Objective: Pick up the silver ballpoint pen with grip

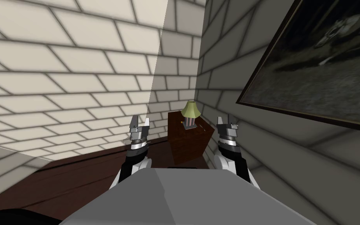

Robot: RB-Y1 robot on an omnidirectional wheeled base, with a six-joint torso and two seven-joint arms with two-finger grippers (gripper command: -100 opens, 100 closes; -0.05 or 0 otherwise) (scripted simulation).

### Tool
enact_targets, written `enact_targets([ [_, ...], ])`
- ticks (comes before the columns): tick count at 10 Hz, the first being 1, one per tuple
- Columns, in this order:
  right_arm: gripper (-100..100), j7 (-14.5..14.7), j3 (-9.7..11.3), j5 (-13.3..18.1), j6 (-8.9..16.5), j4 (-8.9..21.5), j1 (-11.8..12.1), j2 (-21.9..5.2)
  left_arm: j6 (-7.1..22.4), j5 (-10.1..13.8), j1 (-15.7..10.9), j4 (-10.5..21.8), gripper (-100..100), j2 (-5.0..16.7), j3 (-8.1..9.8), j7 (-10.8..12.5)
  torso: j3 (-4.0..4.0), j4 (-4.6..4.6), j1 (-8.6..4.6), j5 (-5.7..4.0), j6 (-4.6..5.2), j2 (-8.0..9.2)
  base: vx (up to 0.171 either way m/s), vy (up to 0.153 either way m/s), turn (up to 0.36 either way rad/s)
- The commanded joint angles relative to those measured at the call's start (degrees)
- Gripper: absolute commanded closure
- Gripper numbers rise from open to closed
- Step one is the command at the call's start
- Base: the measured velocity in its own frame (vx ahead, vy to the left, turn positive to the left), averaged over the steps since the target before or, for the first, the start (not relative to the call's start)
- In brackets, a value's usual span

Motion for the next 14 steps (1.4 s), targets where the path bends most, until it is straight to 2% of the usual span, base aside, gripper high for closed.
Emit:
enact_targets([
  [1,-100,-0.1,-0.1,-0.2,0.3,0.3,0.4,-1.7,0.0,0.0,0.0,0.0,0,0.0,0.00,0.0,0.00,0.00,0.00,0.00,0.00,0.00,0.001,0.001,0.040],
  [4,-100,-0.5,-0.5,-0.8,1.6,1.1,2.1,-6.4,0.0,0.0,0.0,0.0,0,0.0,0.00,0.0,0.00,0.00,-0.03,-0.01,0.00,0.01,0.001,0.000,0.075],
  [7,-100,-1.1,-1.0,-1.8,3.6,2.3,4.8,-11.7,0.0,0.0,0.0,0.0,0,0.0,0.00,0.0,0.00,0.00,-0.04,-0.01,-0.01,-0.01,0.002,0.000,0.118],
  [8,-100,-1.1,-1.0,-1.8,3.6,2.3,4.8,-12.6,0.0,0.0,0.0,0.0,0,0.0,0.00,0.0,0.00,0.00,-0.03,-0.01,0.00,0.00,0.003,-0.002,0.047],
  [10,-100,-1.6,-1.5,-2.7,5.2,3.2,7.1,-16.3,0.0,0.0,0.0,0.0,0,0.0,0.00,0.0,-0.01,0.00,-0.02,-0.01,-0.01,-0.01,0.004,0.002,0.129],
  [11,-100,-1.6,-1.5,-2.7,5.2,3.2,7.1,-17.5,0.0,0.0,0.0,0.0,0,0.0,0.00,0.0,-0.01,0.00,-0.03,0.00,-0.01,-0.02,0.005,-0.002,0.064],
  [12,-100,-1.9,-1.8,-3.2,6.0,3.6,8.3,-19.5,0.0,0.0,0.0,0.0,0,0.0,0.00,0.0,-0.01,0.00,-0.02,-0.01,0.01,-0.01,0.005,0.002,0.120],
  [13,-100,-1.9,-1.8,-3.2,6.0,3.6,8.3,-20.1,0.0,0.0,0.0,0.0,0,0.0,0.00,0.0,-0.01,0.00,-0.02,0.00,-0.01,-0.01,0.003,-0.001,0.052],
  [14,-100,-2.1,-2.1,-3.7,7.0,4.1,9.6,-22.5,0.0,0.0,0.0,0.0,0,0.0,0.00,0.0,-0.01,0.00,-0.02,-0.01,0.01,-0.02,0.004,0.002,0.111],
])
